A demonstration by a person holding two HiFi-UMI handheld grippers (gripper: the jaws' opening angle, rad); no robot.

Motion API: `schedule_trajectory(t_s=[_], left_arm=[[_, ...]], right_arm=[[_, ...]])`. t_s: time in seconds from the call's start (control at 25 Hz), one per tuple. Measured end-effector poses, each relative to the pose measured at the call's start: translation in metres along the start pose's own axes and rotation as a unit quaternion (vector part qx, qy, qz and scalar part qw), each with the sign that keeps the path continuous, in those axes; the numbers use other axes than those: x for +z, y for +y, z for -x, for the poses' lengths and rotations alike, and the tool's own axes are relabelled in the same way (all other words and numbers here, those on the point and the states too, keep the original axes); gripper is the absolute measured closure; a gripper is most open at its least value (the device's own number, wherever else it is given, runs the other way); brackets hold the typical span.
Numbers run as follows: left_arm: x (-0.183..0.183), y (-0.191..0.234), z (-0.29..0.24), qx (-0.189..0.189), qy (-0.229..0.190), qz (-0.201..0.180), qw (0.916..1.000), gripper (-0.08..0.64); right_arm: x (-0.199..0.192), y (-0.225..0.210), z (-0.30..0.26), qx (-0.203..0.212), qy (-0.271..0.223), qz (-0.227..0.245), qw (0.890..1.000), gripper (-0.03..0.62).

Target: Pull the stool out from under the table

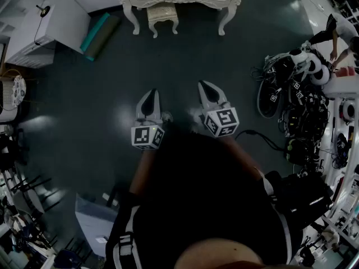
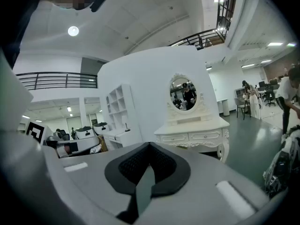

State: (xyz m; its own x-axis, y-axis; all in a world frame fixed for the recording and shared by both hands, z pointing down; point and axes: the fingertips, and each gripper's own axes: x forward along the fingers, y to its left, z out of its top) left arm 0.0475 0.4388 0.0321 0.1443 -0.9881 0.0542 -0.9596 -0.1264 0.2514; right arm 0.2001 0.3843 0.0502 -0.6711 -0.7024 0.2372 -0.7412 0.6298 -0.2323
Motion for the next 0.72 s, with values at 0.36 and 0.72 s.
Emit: schedule_trajectory(t_s=[0.36,0.72], left_arm=[[0.005,0.026,-0.007,-0.004,0.000,0.006,1.0000,0.551],[0.010,0.056,-0.022,-0.018,0.002,0.000,0.9998,0.551]], right_arm=[[0.002,0.009,-0.021,-0.005,0.000,-0.002,1.000,0.594],[0.004,0.016,-0.055,-0.013,-0.002,-0.027,1.000,0.594]])
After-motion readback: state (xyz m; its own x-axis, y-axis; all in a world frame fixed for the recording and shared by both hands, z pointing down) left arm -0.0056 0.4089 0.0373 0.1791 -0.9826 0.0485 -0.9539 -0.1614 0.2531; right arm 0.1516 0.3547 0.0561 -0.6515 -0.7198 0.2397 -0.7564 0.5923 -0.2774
